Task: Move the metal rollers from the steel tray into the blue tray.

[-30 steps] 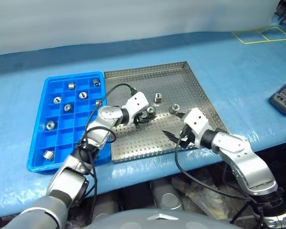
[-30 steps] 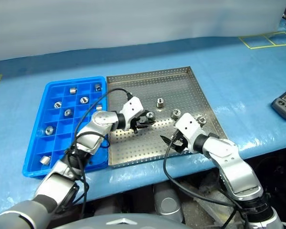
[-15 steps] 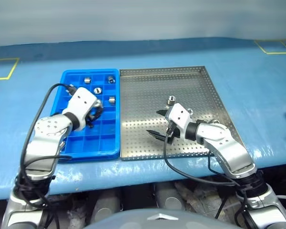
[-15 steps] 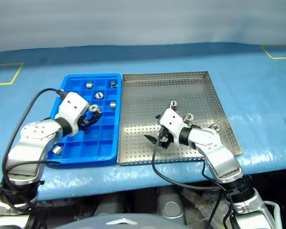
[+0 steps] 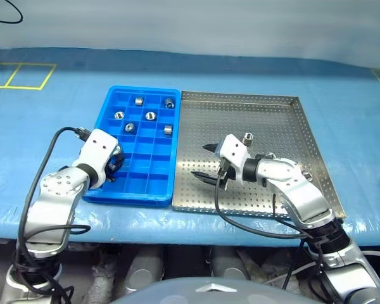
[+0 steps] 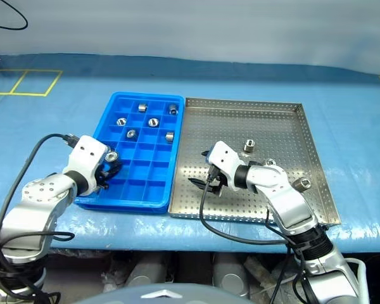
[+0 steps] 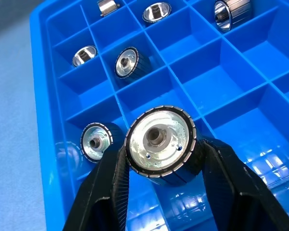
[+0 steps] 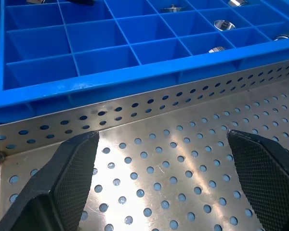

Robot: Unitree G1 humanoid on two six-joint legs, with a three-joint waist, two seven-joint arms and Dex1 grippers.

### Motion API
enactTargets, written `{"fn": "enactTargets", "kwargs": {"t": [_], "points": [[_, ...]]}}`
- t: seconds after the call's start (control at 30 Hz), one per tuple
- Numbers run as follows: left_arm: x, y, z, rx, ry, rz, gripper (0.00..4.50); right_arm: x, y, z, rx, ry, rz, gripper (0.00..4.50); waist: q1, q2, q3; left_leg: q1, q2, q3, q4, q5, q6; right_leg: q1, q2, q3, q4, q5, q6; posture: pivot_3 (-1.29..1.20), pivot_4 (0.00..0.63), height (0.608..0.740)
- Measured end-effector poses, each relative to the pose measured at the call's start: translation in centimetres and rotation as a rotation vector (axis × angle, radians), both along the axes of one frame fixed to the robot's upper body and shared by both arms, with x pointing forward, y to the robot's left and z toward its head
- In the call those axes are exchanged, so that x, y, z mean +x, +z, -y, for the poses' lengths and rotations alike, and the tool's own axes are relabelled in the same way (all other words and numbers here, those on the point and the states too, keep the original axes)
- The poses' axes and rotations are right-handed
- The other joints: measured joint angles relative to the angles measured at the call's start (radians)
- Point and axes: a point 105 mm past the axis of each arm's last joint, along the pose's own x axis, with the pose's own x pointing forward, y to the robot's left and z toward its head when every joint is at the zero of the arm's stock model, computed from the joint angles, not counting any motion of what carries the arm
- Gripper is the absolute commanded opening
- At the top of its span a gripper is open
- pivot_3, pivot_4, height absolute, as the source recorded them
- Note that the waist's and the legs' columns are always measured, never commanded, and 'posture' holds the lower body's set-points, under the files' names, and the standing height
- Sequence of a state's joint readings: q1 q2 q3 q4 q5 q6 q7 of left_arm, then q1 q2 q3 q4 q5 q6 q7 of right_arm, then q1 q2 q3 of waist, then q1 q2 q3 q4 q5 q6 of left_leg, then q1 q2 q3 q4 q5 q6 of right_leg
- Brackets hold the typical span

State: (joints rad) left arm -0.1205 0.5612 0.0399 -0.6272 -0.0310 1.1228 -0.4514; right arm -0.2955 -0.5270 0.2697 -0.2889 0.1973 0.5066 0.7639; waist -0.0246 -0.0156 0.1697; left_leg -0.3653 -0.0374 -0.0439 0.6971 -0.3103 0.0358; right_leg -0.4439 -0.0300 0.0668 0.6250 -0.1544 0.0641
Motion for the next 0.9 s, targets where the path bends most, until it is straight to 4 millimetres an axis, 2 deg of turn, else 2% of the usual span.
{"fn": "enactTargets", "kwargs": {"t": [0.2, 0.43, 0.53, 0.6, 0.73, 0.8, 0.9], "points": [[0.2, -1.3, -0.1, 0.025, 0.002, -0.049, 1.87, 0.0, -0.2, 0.2, -0.003, -0.011, -0.002, 4.50, -0.007, 0.000, 0.000, 0.000, 0.000, 0.000, 0.000, 0.000, 0.000, 0.000, 0.000, 0.000, 0.000, 0.000, 0.000, -0.04, 0.150, 0.740], [0.4, -1.0, -0.5, 0.061, 0.007, -0.021, 4.16, 0.0, -0.2, 0.3, -0.003, -0.027, 0.004, 4.50, -0.010, 0.000, 0.000, 0.000, 0.000, -0.001, 0.000, 0.000, 0.000, 0.000, 0.000, -0.001, 0.000, 0.000, -0.001, -0.04, 0.150, 0.740], [0.6, -0.8, -0.4, 0.054, 0.003, -0.001, 4.16, 0.1, -0.2, 0.3, -0.005, -0.036, 0.011, 4.50, -0.007, 0.000, 0.000, 0.000, -0.001, -0.001, 0.000, 0.000, 0.000, 0.001, -0.001, -0.001, 0.000, 0.000, -0.001, -0.04, 0.150, 0.740], [0.9, -0.1, 0.4, -0.008, -0.027, 0.048, 4.16, 0.5, 0.0, 0.4, 0.008, -0.060, 0.025, 4.50, -0.004, 0.000, 0.000, -0.001, -0.002, -0.002, 0.000, 0.000, 0.000, 0.001, -0.002, -0.001, 0.000, 0.000, -0.001, -0.04, 0.150, 0.740], [0.4, 3.0, 5.5, -0.228, -0.272, 0.220, 4.16, 2.6, 1.5, 0.9, 0.078, -0.196, 0.082, 4.50, -0.001, 0.000, 0.000, -0.002, -0.004, -0.002, 0.000, 0.003, -0.004, -0.001, -0.010, -0.002, 0.000, 0.000, -0.001, -0.04, 0.150, 0.740], [-0.3, 4.0, 6.7, -0.258, -0.364, 0.264, 4.16, 4.8, 2.2, 2.2, 0.133, -0.355, 0.101, 4.50, -0.009, 0.001, 0.000, -0.002, -0.004, -0.002, 0.000, 0.003, -0.005, -0.001, -0.009, -0.002, 0.001, 0.000, -0.001, -0.05, 0.150, 0.740], [-1.3, 3.3, 7.7, -0.283, -0.458, 0.235, 4.16, 7.4, 2.7, 5.2, 0.139, -0.582, 0.115, 4.50, -0.013, 0.003, -0.001, -0.002, -0.004, -0.002, -0.001, 0.002, -0.002, -0.001, -0.005, -0.002, 0.001, -0.001, -0.002, -0.05, 0.150, 0.740]]}}
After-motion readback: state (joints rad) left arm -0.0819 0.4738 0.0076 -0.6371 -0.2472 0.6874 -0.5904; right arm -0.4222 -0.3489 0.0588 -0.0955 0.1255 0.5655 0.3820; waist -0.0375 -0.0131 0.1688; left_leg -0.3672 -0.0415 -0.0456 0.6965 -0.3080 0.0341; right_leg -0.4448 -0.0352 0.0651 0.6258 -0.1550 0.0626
